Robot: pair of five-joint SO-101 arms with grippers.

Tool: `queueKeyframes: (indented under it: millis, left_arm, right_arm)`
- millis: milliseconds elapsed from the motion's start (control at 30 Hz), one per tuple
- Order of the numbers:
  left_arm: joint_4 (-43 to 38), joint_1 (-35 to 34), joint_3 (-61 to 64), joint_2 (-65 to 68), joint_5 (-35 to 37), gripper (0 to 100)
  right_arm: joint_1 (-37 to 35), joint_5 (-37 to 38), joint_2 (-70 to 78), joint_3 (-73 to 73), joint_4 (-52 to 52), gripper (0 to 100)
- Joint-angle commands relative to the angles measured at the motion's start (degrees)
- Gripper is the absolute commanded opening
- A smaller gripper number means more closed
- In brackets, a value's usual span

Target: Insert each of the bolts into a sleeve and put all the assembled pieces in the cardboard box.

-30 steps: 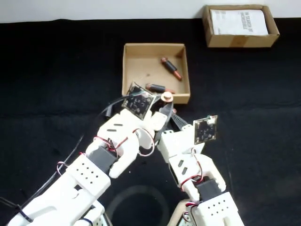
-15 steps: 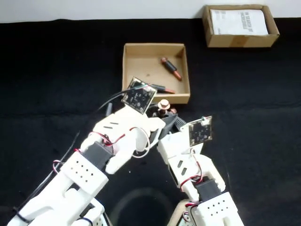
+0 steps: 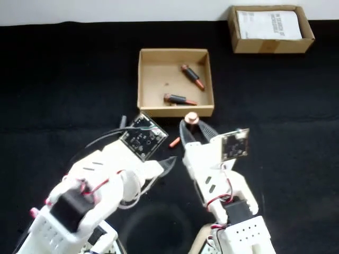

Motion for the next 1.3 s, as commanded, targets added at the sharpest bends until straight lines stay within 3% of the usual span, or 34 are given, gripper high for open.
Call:
queueKeyframes:
  millis: [0, 333, 500, 633, 900, 1100, 1267]
  left_arm:
    - [0.18, -4.62, 1.19, -6.11, -0.18, 1]
    - [-14.24, -24.92, 17.8, -21.14, 0.09, 1]
    - [-18.64, -29.85, 26.86, -29.49, 0.18, 1]
    - [-18.9, -33.01, 29.49, -28.7, 0.7, 1]
    - [-18.99, -40.4, 36.53, -28.7, 12.75, 1]
    - [-20.22, -45.23, 43.21, -28.7, 20.66, 1]
    - [-25.05, -46.99, 47.34, -28.53, 23.47, 1]
  right_arm:
    - [4.44, 0.62, 3.91, -10.95, -1.19, 0.7]
    - [8.57, 0.88, 31.6, -37.67, -1.19, 0.7]
    - [7.16, 8.97, 46.99, -48.31, -1.19, 0.7]
    - [5.32, 16.18, 57.19, -54.2, -1.19, 0.7]
    - [4.53, 37.54, 74.15, -64.48, -1.27, 0.7]
    - [4.53, 46.07, 84.26, -73.01, -1.27, 0.7]
    - [4.53, 46.95, 92.0, -78.11, -1.27, 0.7]
